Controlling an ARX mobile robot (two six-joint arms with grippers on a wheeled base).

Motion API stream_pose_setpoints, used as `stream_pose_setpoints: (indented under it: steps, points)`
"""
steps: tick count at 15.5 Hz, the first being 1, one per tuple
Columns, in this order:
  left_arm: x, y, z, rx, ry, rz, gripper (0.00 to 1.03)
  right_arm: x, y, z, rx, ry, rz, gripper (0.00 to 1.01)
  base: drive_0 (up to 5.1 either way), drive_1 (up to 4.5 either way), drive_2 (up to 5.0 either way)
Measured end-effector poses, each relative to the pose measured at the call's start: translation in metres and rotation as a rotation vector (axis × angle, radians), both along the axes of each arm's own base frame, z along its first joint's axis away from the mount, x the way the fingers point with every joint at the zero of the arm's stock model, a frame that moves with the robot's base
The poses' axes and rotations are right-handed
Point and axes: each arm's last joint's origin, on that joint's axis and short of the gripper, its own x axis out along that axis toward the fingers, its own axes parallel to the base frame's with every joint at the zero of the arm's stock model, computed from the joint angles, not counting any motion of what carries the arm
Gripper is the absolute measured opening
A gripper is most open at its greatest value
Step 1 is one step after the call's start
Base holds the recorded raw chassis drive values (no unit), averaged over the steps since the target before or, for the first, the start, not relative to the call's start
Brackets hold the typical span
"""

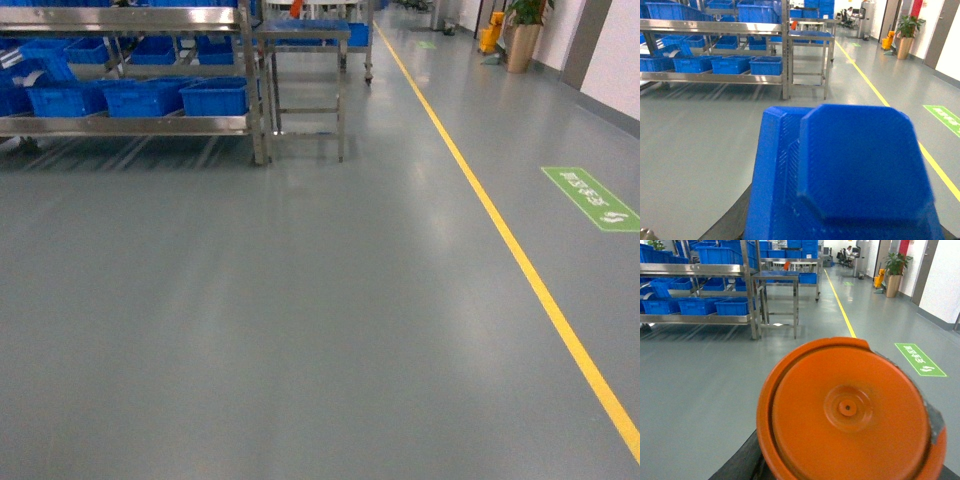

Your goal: Sort blue parts and orange caps into right shelf containers

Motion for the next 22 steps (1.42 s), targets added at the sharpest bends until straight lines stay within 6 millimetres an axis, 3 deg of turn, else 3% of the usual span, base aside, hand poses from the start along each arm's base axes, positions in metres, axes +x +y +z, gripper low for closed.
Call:
stream_pose_setpoints:
  steps: [22]
  points:
    - [0.0000,0.0000,0.0001,0.000,-0.001,0.000,0.43,0.0000,0.0000,0.0001,0.000,-0.002,0.000,0.45,0.0,4.21,-4.2]
